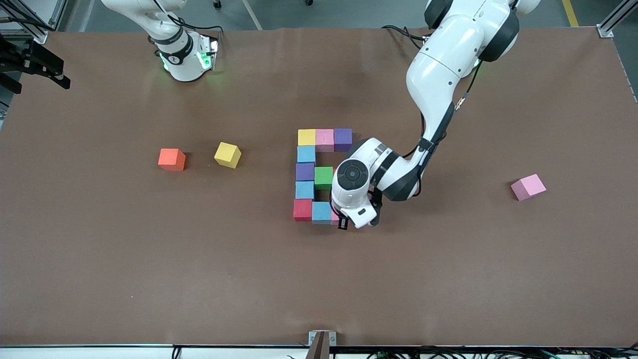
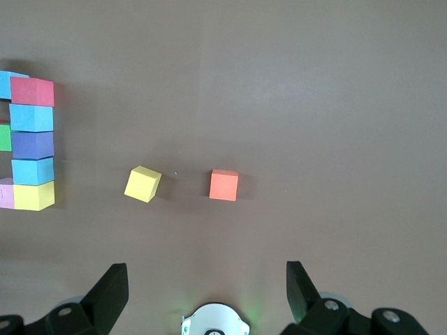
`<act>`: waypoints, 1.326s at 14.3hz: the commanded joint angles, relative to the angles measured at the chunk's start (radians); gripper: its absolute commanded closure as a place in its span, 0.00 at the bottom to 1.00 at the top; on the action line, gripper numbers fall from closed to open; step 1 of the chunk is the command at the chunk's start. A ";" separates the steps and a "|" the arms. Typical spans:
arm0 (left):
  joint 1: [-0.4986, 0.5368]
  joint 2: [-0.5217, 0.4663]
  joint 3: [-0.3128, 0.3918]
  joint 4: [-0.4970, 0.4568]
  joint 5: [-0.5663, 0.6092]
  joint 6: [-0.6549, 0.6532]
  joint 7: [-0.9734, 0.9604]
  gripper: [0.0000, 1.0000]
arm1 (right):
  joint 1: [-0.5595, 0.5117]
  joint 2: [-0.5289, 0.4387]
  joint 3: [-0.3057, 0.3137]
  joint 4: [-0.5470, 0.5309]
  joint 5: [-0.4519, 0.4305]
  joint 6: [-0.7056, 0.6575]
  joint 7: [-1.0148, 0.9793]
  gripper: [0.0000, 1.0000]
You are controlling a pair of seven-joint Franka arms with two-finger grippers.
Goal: Arrange 11 blocks into digit 3
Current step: 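Lower the pink block beside cyan with the left gripper and adjust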
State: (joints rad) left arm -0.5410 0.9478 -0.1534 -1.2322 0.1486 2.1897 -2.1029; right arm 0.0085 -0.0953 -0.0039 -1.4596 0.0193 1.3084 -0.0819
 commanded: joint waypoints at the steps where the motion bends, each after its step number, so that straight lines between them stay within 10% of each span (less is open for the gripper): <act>1: -0.014 0.029 0.015 0.036 -0.020 -0.007 -0.012 0.51 | -0.001 0.000 -0.002 0.004 0.013 -0.011 -0.002 0.00; 3: -0.016 0.025 0.015 0.031 -0.017 -0.007 -0.009 0.00 | -0.001 -0.001 -0.002 0.004 0.010 -0.012 -0.004 0.00; 19: -0.005 -0.303 0.003 -0.053 0.020 -0.343 0.254 0.00 | 0.004 -0.001 0.002 0.002 0.008 -0.014 -0.004 0.00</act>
State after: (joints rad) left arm -0.5548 0.7379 -0.1599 -1.2176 0.1516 1.8864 -1.9584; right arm 0.0088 -0.0949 -0.0034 -1.4598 0.0193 1.3039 -0.0820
